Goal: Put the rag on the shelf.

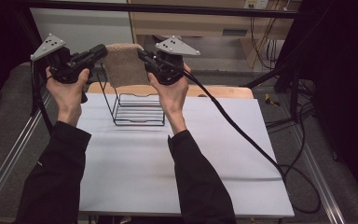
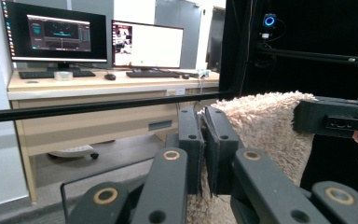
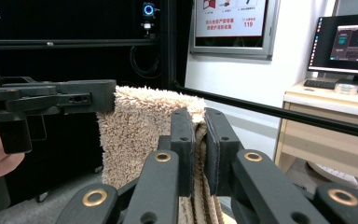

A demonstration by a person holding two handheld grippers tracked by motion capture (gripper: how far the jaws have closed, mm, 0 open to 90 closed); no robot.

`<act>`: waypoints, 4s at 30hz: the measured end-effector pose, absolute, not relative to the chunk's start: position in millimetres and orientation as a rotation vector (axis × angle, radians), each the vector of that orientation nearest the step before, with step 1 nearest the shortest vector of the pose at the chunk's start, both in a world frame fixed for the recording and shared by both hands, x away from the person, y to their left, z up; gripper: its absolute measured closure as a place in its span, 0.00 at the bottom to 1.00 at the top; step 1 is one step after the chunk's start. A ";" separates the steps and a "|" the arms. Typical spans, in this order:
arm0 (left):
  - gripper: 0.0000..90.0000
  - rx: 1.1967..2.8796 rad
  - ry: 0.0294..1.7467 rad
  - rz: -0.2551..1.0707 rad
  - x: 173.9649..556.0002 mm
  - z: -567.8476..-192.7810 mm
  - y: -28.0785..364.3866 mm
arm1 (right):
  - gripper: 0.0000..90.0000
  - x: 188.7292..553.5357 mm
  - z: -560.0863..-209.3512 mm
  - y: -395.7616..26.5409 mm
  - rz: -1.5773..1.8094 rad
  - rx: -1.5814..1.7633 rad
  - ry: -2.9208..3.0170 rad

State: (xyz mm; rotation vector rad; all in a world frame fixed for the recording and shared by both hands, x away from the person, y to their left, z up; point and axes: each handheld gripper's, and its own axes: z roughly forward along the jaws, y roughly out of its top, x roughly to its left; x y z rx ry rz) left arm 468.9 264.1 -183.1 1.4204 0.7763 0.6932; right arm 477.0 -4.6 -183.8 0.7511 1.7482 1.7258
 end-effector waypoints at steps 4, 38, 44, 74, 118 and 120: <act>0.96 1.411 0.771 0.700 472.2 -177.8 265.3 | 0.93 480.1 -178.9 -2.5 1.718 0.739 1.738; 0.95 1.446 0.773 0.754 528.0 -181.9 264.9 | 0.93 536.8 -185.4 6.8 1.642 0.757 1.728; 0.96 1.476 0.760 0.752 521.6 -194.0 266.3 | 0.92 535.3 -192.3 4.4 1.633 0.750 1.766; 0.95 1.521 0.758 0.680 493.9 -230.9 274.8 | 0.92 513.5 -224.2 4.8 1.595 0.746 1.857; 0.97 1.747 0.874 0.492 482.4 -225.2 267.9 | 0.89 496.9 -243.6 3.4 1.488 0.691 2.031; 0.98 1.757 0.875 0.495 482.1 -227.8 267.2 | 0.89 497.0 -244.5 3.9 1.483 0.690 2.039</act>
